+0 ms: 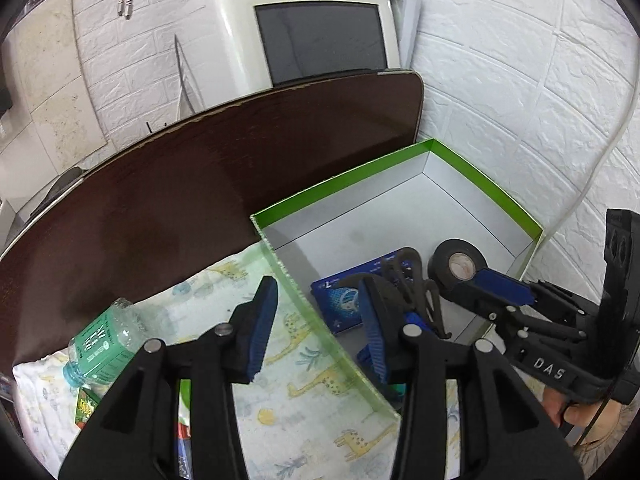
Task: Organize rigid objects
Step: 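Lower the claw clip into the green box and open the right gripper, then move the right gripper back to the markers on the cloth, then grasp the white-capped marker with the right gripper while the left gripper grasps the blue-capped marker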
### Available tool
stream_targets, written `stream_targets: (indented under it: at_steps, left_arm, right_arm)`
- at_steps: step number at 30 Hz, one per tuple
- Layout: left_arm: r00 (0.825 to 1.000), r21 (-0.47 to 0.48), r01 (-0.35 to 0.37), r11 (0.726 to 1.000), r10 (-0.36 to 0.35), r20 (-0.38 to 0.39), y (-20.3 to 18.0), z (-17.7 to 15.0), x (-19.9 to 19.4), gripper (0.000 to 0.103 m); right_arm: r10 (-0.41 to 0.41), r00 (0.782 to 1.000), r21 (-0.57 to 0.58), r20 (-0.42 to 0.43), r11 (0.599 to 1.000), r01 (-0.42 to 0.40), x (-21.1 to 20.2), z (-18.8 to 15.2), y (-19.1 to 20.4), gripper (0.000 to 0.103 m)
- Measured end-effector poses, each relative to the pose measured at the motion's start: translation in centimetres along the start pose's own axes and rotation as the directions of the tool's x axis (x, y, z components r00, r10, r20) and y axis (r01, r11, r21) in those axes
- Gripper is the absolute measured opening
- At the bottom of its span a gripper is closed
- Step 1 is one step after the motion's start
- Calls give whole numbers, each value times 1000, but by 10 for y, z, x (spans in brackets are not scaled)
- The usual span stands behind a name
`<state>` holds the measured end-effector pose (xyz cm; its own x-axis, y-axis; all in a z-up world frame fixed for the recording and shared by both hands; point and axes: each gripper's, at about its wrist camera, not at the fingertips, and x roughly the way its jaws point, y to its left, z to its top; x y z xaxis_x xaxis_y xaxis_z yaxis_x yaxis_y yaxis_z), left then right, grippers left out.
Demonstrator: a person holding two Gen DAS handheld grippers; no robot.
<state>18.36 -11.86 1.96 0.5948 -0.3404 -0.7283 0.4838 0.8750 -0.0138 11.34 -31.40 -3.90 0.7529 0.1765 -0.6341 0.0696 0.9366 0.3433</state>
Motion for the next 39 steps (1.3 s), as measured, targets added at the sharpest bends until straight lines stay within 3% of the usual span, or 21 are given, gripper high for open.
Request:
stream_targets:
  at_steps: [5, 9, 13, 16, 20, 23, 28, 33, 34, 35, 39]
  left_arm:
    - [998, -33, -46, 998, 47, 33, 32, -22, -29, 41]
    - [994, -91, -91, 992, 96, 46, 60, -44, -50, 44]
    - [987, -129, -147, 981, 154, 39, 79, -75, -67, 46]
    - [982, -167, -183, 969, 188, 11, 91, -103, -77, 46]
    - [970, -259, -244, 935, 236, -60, 107, -146, -90, 46]
    - [969, -353, -244, 903, 216, -118, 113, -178, -98, 46]
    - [970, -403, -224, 888, 164, -177, 104, -210, -93, 46]
    - [974, -466, -181, 866, 91, -208, 102, -221, -75, 45]
    - [974, -475, -180, 861, 88, -209, 101, -221, -72, 45]
    - [973, -481, -185, 857, 90, -213, 101, -220, -68, 44]
    - [966, -482, -203, 852, 94, -241, 102, -214, -53, 44]
  right_arm:
    - [21, 999, -19, 26, 1000, -20, -14, 0, 12, 42]
    - [74, 997, -96, 37, 993, -70, -25, -4, 43, 42]
    - [151, 989, -201, -5, 968, -149, -25, -15, 82, 42]
    - [196, 977, -298, -78, 931, -211, -17, -34, 116, 42]
    - [249, 945, -376, -211, 872, -313, 1, -67, 150, 42]
    - [246, 922, -440, -300, 822, -362, 13, -96, 172, 42]
    - [219, 906, -530, -364, 750, -394, 20, -132, 199, 43]
    - [171, 902, -532, -397, 758, -378, 31, -151, 203, 42]
    - [165, 904, -529, -395, 763, -371, 31, -154, 201, 39]
    - [159, 905, -526, -395, 768, -364, 32, -158, 201, 26]
    - [126, 922, -506, -366, 804, -311, 23, -162, 195, 24]
